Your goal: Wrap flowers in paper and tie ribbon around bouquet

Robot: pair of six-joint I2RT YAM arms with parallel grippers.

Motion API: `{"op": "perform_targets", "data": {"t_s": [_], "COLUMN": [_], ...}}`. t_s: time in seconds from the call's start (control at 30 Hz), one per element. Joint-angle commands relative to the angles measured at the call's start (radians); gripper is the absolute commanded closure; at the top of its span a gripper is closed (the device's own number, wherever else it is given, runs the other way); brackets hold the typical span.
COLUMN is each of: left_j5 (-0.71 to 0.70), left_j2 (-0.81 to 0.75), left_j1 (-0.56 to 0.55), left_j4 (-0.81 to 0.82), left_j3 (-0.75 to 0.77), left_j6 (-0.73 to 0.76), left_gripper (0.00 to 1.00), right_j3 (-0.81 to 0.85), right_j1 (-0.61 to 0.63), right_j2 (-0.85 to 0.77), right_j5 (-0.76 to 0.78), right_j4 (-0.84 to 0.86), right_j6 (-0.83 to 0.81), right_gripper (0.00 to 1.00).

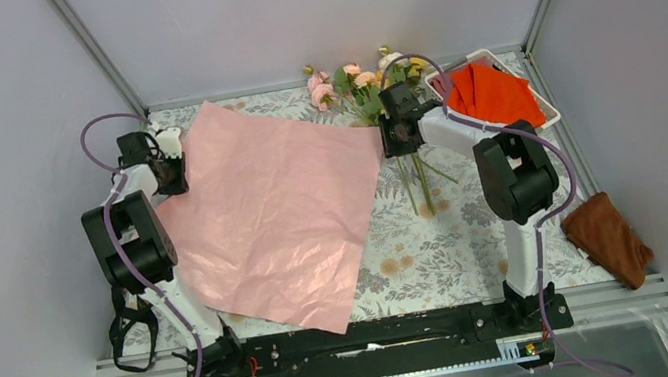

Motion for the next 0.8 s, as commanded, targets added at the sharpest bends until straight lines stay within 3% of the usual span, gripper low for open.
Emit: {"op": "perform_targets", "data": {"t_s": [0.0, 0.13, 0.3, 0.47, 0.77], "left_j5": [-0.068, -0.038, -0.015, 0.020, 0.079], "left_j2": [-0.027, -0.021, -0.014, -0.014, -0.019], "left_j1": [0.018, 0.018, 0.018, 0.016, -0.019], "left_j4": [0.066, 0.063, 0.062, 0.046, 0.041], "left_j3": [0.011, 0.002, -0.004, -0.012, -0.033], "left_j6": [0.075, 0.070, 0.065, 0.079, 0.077], "left_gripper": [1.00, 1.00, 1.00, 1.00, 1.00], "right_j3": [0.037, 0.049, 0.098, 0.103, 0.078], "right_j1": [0.005, 0.005, 0.004, -0.017, -0.027], "right_j2": [0.009, 0.064, 0.121, 0.094, -0.171], "right_j5": [0.003, -0.004, 0.055, 0.071, 0.117], "right_j4": [-0.034, -0.043, -0.068, -0.073, -0.034], "right_j6": [-0.021, -0.019, -0.034, -0.052, -0.073], "right_gripper": [0.60, 0.58, 0.66, 0.99, 1.00]}}
